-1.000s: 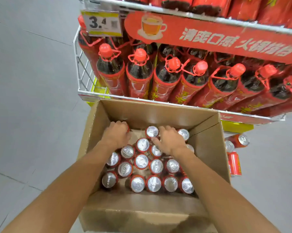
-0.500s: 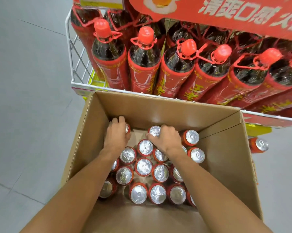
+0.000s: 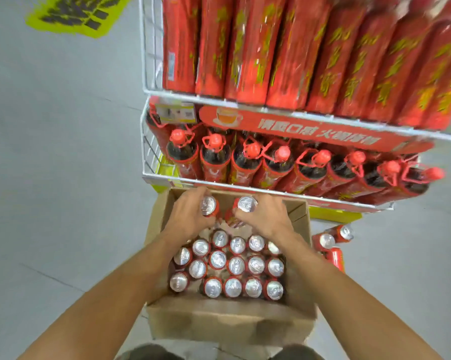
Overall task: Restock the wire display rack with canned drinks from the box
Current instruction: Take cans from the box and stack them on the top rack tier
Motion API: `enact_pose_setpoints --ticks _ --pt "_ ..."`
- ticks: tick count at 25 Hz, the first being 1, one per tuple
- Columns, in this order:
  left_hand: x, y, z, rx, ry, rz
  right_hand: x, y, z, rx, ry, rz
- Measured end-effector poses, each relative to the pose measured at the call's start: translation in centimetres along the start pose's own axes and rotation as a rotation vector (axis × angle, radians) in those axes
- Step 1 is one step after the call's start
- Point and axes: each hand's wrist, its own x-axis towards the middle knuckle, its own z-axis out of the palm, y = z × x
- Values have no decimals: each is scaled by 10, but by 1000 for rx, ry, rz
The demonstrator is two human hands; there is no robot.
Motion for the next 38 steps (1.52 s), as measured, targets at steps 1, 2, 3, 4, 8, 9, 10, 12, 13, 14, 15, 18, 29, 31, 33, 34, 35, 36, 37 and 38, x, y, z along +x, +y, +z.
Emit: enact_pose_setpoints --ticks 1,2,3,4,8,9,10,12,13,14,15,18,29,31,33,34,35,36,37,38 --pt "-8 30 -35 -12 0 53 -17 -20 -41 -12 1 -34" --pt "-17 61 -72 -25 -5 101 -34 -41 -86 -24 6 -56" --pt "-25 94 -112 -42 -5 162 -53 -63 -132 -28 19 -76" --pt "-34 130 -155 -59 -4 216 -73 -86 -181 -32 37 -100" --pt "-77 280 -324 -144 0 319 -156 -176 -373 -22 151 -228" --pt "-85 311 -355 -176 0 351 -175 -195 -413 18 166 -245" --pt "-90 347 -393 -206 10 386 -193 -217 -457 54 201 -262" --pt "-96 412 -458 -250 29 441 -219 -253 -537 91 287 -277" --pt "-100 443 -485 -265 24 471 -231 -268 -572 116 327 -282" --pt "-103 472 -510 -274 30 488 -240 -280 -604 147 373 -287" --pt "-100 498 -531 -286 56 502 -244 -289 -634 168 431 -302" --pt "-89 554 -573 -347 141 507 -248 -308 -701 194 525 -366" --pt "15 663 -614 -123 457 222 -153 -321 -805 291 464 -392" --pt "26 663 -609 -89 460 154 -139 -321 -803 265 427 -394" --pt "35 659 -606 -54 406 143 -127 -320 -801 285 404 -397" --pt "38 657 -606 -45 373 152 -123 -318 -801 301 385 -399" --pt "43 655 -607 -36 336 175 -119 -316 -802 309 354 -394" --pt "47 654 -611 -25 284 206 -115 -314 -802 310 320 -391" --pt "50 655 -615 -7 217 244 -111 -312 -802 308 286 -393" --pt "53 656 -620 25 136 275 -108 -311 -802 304 260 -399"
